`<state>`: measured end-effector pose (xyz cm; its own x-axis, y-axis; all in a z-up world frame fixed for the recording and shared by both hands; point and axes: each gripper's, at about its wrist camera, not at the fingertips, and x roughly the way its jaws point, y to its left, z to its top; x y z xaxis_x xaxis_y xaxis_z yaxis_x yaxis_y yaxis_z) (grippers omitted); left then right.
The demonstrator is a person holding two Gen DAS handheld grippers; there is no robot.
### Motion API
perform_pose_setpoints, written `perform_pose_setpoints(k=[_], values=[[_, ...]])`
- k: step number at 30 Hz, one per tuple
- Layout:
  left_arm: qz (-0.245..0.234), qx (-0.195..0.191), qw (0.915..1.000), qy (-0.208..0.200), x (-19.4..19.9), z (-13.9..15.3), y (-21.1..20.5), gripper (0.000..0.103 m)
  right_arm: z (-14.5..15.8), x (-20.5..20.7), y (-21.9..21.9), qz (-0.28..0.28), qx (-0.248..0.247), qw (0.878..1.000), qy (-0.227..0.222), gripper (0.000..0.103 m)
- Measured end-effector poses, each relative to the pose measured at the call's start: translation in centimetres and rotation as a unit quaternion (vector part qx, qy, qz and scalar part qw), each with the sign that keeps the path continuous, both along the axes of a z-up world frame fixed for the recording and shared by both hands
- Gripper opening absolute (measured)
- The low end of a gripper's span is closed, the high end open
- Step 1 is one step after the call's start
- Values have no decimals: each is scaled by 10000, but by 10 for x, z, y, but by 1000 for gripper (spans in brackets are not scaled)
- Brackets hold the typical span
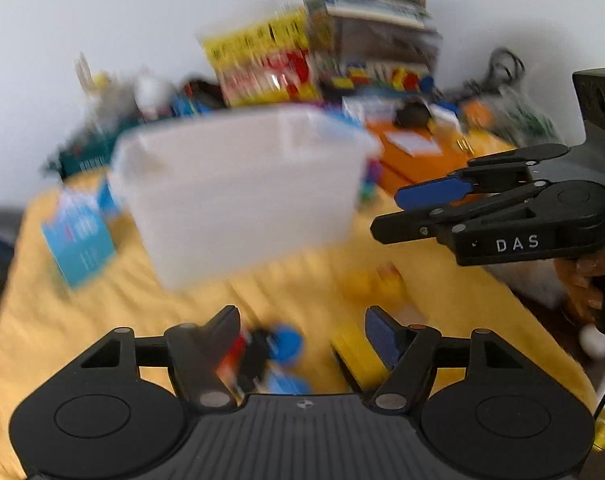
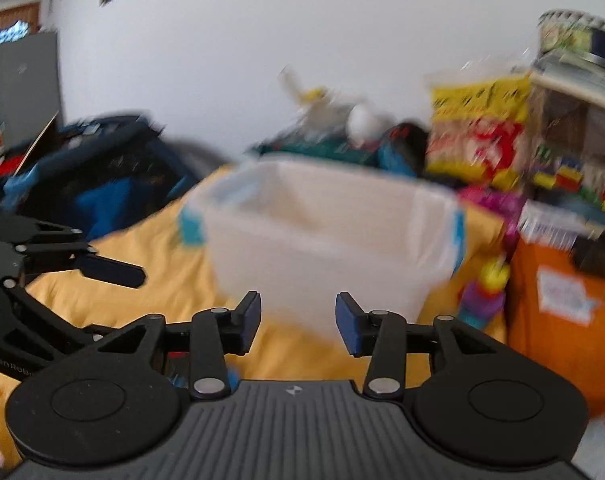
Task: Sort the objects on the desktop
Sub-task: 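Move both open tools back over the toy pile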
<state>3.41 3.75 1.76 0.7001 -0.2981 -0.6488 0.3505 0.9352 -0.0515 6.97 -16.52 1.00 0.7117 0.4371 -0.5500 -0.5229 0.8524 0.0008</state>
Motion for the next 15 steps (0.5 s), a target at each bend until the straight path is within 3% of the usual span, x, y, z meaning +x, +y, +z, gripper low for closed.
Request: perform_pose_setpoints(k=[3, 7, 11, 15], values=[[151, 30, 9993, 350, -12, -22, -1, 73, -25, -17, -1, 123, -123, 9989, 440, 58], [54, 225, 9960, 861, -20, -46, -5, 73, -56, -34, -1, 270, -339, 9936, 1046, 58], [130, 447, 9923, 1148, -27, -64, -9, 72, -76, -49, 3, 290, -720, 9889, 1264, 58], [173, 545, 9909, 1215, -34, -70, -10, 72, -87, -66, 6, 275, -924, 9885, 1164, 58]])
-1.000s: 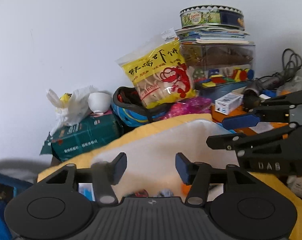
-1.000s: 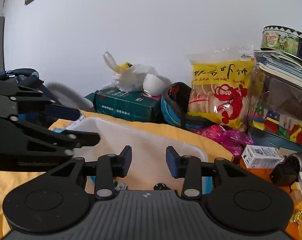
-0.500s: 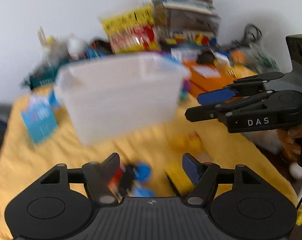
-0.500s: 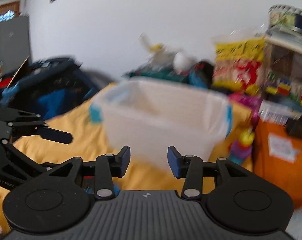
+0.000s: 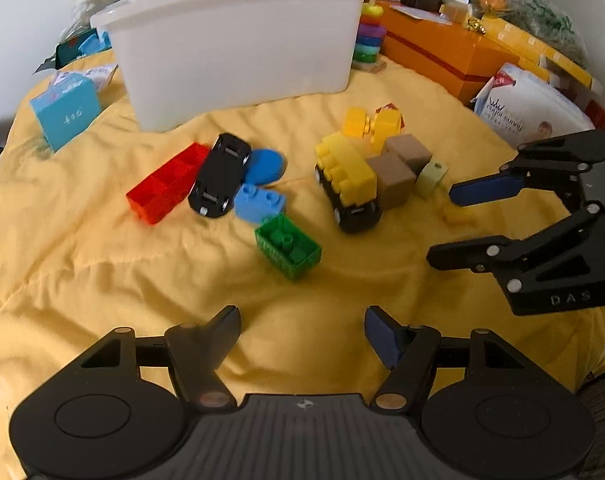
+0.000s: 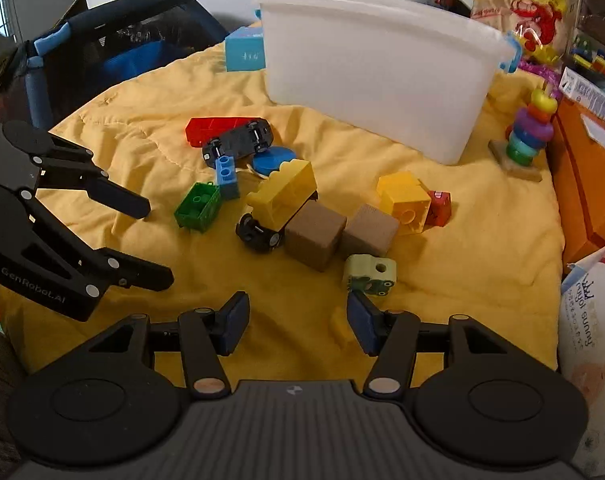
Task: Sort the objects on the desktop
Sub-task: 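Move both open tools back over the toy pile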
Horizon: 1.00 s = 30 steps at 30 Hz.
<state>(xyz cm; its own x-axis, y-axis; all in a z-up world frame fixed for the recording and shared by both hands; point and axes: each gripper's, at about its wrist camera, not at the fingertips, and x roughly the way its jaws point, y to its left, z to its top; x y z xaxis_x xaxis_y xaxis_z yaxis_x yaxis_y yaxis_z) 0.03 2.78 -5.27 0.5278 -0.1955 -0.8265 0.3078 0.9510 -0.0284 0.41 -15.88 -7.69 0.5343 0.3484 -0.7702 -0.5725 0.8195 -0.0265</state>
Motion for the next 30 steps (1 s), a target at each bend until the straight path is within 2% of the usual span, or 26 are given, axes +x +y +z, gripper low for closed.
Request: perform_pose_setpoints(k=[5, 7, 11, 13, 15, 16, 20, 22, 26, 30], values=[[34, 50, 10000, -37, -3, -2, -1, 72, -4, -8, 7, 182, -330, 9990, -225, 60], [34, 62, 10000, -63, -4, -2, -2, 72, -7, -11, 9, 233, -423, 9984, -290, 70], [33, 12, 10000, -81, -6, -3, 0, 72, -5, -20, 12, 495, -356, 9973, -413, 68], [19, -13, 10000, -78, -6, -3, 0, 72, -6, -22, 17, 637, -455, 9964, -337, 64], [-45, 6, 10000, -71, -7, -2, -1, 72, -10, -19, 18, 556, -438, 9974, -125, 63], [-90, -6, 9999, -67, -8, -1, -1, 68, -11, -17, 16, 477, -365, 9982, -49, 63], [-258, -285, 9989, -280, -12, 9, -2, 67, -13, -16, 13, 357, -247, 9990, 60, 66], [-300, -226, 9991, -189, -10, 6, -5, 67, -14, -14, 12, 254, -210, 9994, 106, 73], [-305, -89, 9995, -90, -9, 1, -5, 67, -17, -9, 6, 60, -72, 9996, 248, 78], [-176, -115, 9998, -59, -5, -1, 0, 67, -18, -9, 5, -50, -33, 9996, 286, 83]])
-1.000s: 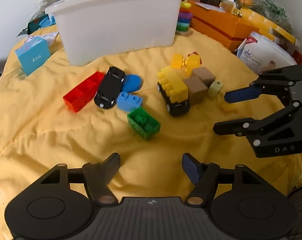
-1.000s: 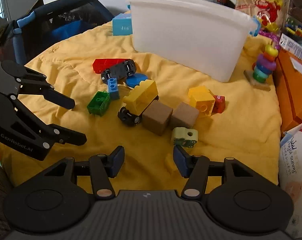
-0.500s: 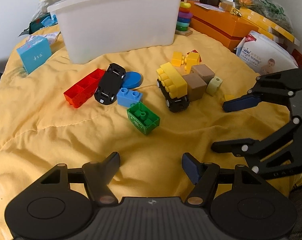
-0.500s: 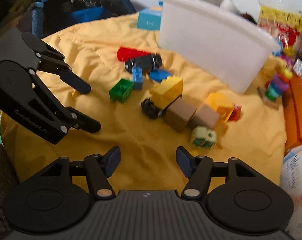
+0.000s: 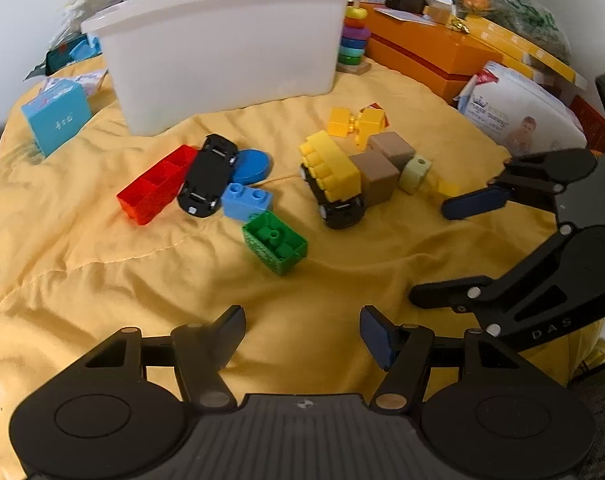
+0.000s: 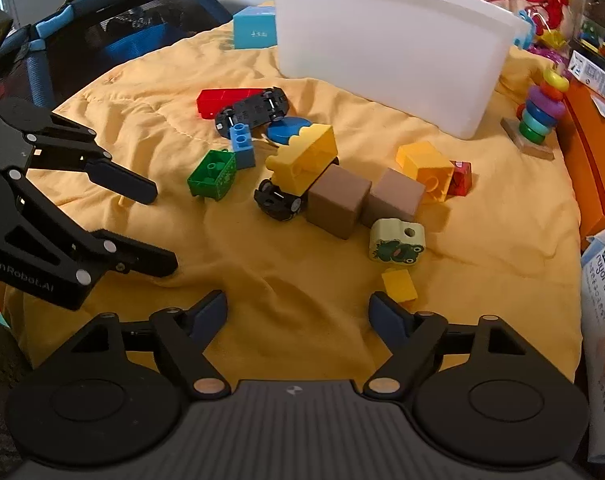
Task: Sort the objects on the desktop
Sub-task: 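Move both open tools back over the toy pile, then grasp the long green brick with the left tool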
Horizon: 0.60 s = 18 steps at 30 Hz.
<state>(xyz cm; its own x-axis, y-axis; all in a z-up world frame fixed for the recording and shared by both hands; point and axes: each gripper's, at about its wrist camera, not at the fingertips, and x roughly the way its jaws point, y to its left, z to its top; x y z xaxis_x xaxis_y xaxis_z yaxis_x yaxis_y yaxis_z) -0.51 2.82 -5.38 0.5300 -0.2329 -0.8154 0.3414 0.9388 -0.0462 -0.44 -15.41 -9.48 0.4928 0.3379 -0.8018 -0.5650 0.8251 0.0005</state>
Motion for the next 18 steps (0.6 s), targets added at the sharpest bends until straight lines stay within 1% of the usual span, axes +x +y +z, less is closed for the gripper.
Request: perform_pose_setpoints(k=[3, 10, 16, 17, 18], values=[[30, -9, 10000, 32, 1, -2, 2, 67, -1, 2, -2, -69, 39, 9999, 61, 87], [-7, 30, 10000, 24, 2, -2, 2, 67, -3, 1, 0, 71, 23, 9999, 70, 95], [-81, 71, 9999, -12, 2, -2, 2, 66, -2, 0, 2, 5, -15, 10000, 51, 94], [-99, 93, 9999, -22, 1, -2, 2, 64, -2, 0, 3, 1, -30, 10000, 75, 93], [-108, 112, 9999, -32, 2, -2, 2, 63, 0, -1, 3, 20, -26, 10000, 87, 87]])
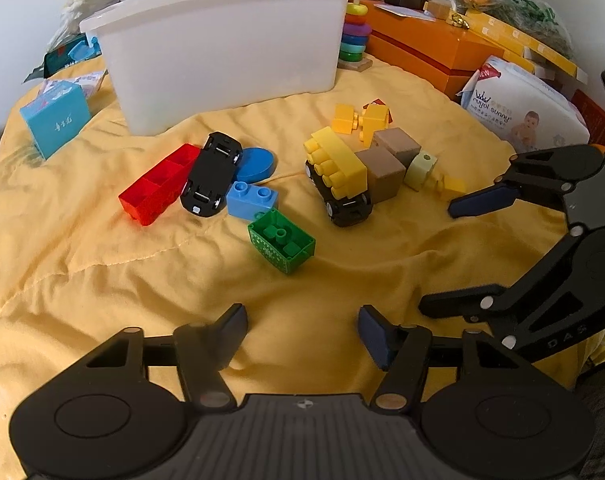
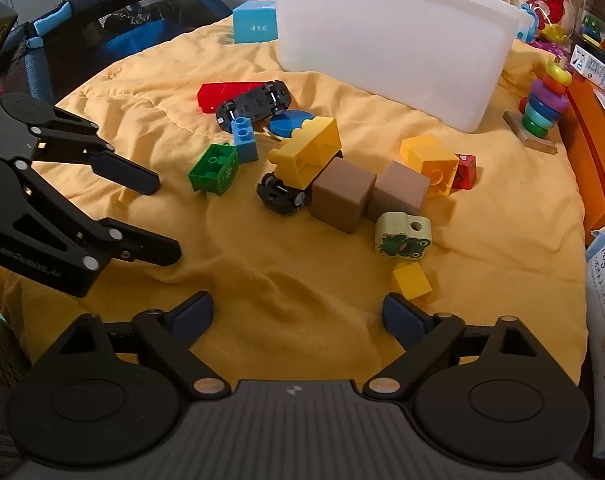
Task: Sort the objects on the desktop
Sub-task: 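Grasp the long green brick with the left tool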
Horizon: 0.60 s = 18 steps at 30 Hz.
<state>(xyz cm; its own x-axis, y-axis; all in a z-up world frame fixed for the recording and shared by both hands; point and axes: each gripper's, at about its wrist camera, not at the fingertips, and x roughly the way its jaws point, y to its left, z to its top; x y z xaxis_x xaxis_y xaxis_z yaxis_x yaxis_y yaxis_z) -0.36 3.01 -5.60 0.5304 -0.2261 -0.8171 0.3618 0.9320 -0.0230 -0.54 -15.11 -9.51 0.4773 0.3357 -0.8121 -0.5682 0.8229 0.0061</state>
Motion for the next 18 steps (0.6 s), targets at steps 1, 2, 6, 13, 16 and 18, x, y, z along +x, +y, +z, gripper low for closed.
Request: perform_pose_setpoints(k=[1, 2, 6, 13, 16, 18], values=[[-12, -7, 10000, -13, 0, 0, 0, 60, 2, -2, 1, 76, 4, 10000, -19, 79], [-15, -15, 10000, -33, 0, 0, 1, 54, 3, -3, 2, 162, 16, 9999, -31, 75], [49, -235, 9997, 52, 7, 5, 5, 32, 11, -7, 2, 189, -78, 9997, -153, 25], [440, -641, 9968, 166, 33, 14, -2, 45, 21, -2, -18, -442, 128, 9985, -309, 29], [478, -413, 9980, 40, 45, 11, -12, 50, 18, -2, -19, -477, 158, 9985, -225, 31], [490, -232, 9985, 61, 52, 5, -14, 37, 17, -3, -18, -439, 155, 9987, -226, 31]])
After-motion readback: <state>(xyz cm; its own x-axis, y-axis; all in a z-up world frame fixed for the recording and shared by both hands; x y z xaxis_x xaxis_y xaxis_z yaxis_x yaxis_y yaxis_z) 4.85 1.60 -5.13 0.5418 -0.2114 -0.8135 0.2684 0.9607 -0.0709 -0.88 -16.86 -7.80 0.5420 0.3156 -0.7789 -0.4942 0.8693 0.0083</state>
